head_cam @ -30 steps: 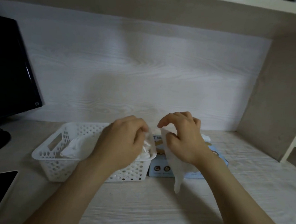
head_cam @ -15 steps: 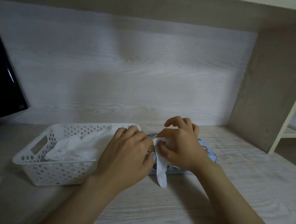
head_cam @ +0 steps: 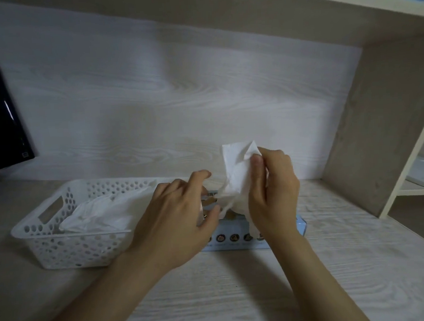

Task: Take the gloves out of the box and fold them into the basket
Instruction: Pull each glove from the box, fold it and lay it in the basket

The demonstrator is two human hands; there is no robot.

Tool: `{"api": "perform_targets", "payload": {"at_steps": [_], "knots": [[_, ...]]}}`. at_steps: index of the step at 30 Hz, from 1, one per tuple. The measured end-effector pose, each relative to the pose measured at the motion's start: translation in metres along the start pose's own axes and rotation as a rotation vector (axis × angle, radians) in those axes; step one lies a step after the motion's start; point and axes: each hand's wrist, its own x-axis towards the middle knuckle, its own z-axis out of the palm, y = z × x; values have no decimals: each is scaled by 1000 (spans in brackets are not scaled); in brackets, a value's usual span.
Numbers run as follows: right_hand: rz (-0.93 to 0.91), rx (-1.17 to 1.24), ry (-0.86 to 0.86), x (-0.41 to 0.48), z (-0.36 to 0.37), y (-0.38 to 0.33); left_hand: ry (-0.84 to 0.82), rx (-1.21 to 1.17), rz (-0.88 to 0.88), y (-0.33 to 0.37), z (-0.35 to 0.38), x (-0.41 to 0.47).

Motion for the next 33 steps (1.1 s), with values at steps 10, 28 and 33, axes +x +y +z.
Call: {"api": "perform_targets", "payload": {"at_steps": [10, 28, 33], "knots": [[184, 430, -424, -5, 1, -17, 142, -415, -166, -4, -8, 7], [456, 621, -655, -8, 0, -29, 209, -718, -216, -9, -17, 13], [606, 667, -693, -1, -4, -21, 248, -792, -325, -11, -23, 17]]}}
